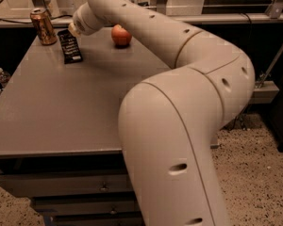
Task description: Move rxbar chocolate near orange can
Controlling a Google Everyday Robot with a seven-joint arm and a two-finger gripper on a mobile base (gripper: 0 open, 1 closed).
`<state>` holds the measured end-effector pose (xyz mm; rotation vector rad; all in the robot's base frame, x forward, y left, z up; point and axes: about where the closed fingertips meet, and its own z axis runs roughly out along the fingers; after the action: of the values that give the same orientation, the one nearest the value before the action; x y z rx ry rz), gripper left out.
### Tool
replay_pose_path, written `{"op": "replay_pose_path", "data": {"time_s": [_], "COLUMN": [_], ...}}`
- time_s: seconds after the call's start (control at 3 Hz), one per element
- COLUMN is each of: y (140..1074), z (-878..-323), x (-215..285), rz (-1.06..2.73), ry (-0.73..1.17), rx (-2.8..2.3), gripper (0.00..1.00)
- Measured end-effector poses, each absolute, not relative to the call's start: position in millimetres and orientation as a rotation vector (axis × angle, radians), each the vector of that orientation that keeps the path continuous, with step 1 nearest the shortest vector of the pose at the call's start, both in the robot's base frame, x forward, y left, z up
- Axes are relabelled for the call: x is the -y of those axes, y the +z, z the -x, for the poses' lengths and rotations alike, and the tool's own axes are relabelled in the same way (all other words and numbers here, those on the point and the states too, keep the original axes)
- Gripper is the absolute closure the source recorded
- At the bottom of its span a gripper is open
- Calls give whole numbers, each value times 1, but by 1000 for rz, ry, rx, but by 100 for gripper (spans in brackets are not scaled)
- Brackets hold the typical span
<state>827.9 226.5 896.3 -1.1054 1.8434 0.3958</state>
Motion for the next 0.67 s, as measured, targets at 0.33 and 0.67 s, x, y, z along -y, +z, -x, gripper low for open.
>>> {"op": "replay_pose_path", "data": {"time_s": [0.33, 0.67], "y": [894, 889], "z": [-849, -863], "x": [-235, -247], "rz": [1087, 1080], "ry": [371, 368], "rx": [-1858, -1865], "gripper": [100, 100]}}
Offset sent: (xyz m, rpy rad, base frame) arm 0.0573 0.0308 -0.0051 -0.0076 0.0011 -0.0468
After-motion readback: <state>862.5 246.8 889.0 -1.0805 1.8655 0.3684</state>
